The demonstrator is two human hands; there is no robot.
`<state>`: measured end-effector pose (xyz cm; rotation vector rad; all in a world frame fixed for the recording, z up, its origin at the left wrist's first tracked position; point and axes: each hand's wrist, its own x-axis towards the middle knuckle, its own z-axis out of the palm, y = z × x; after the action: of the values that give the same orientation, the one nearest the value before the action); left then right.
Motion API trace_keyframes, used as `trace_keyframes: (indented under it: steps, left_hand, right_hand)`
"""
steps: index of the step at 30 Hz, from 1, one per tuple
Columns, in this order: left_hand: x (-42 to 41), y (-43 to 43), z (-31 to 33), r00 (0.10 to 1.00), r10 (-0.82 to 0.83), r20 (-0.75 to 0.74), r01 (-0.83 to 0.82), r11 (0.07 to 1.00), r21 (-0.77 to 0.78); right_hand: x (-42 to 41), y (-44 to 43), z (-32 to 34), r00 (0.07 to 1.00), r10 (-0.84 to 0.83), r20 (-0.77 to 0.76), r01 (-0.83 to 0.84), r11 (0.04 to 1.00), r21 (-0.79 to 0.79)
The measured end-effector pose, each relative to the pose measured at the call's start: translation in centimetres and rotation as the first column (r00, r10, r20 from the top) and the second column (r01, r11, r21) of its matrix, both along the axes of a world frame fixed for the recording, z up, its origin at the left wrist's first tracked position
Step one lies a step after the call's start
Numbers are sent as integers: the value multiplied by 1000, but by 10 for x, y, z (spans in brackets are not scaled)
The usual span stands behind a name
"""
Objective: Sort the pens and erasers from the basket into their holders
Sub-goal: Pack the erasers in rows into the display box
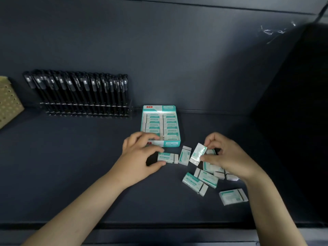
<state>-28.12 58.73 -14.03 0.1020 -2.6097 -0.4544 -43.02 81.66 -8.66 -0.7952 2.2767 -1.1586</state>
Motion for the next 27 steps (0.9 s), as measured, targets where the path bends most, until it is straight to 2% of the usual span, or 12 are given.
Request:
trace_keyframes:
  steps: [3, 8, 11, 15, 19, 22, 27]
  left_hand:
    - [-2, -1, 0, 1000, -4, -8, 4, 1000, 28]
    - [1, -6, 9, 990, 3, -144, 34, 966, 255]
    - [2, -13, 17, 975, 109, -196, -31, 932, 361]
    - [4, -23, 22, 947, 282, -152, -161, 829, 535]
    - [4, -33, 23, 908, 409, -91, -243, 691, 680]
    - [2, -36, 21, 888, 456, -64, -239, 575, 783]
    - [-1, -39, 21, 906, 423, -30, -232, 553, 800]
  right_hand:
    - [3, 0, 0, 1000, -10, -18, 8, 997, -82]
    - [9, -8, 8, 998, 25, 56, -9, 962, -272]
    - [13, -22, 15, 989, 16, 145, 38, 932, -362]
    - [16, -55, 19, 967, -37, 252, 145, 892, -427]
    - [13, -96, 19, 966, -59, 253, 152, 918, -365]
    - [8, -120, 17, 962, -128, 241, 198, 935, -295]
    - [5, -134, 10, 986, -109, 124, 127, 981, -149]
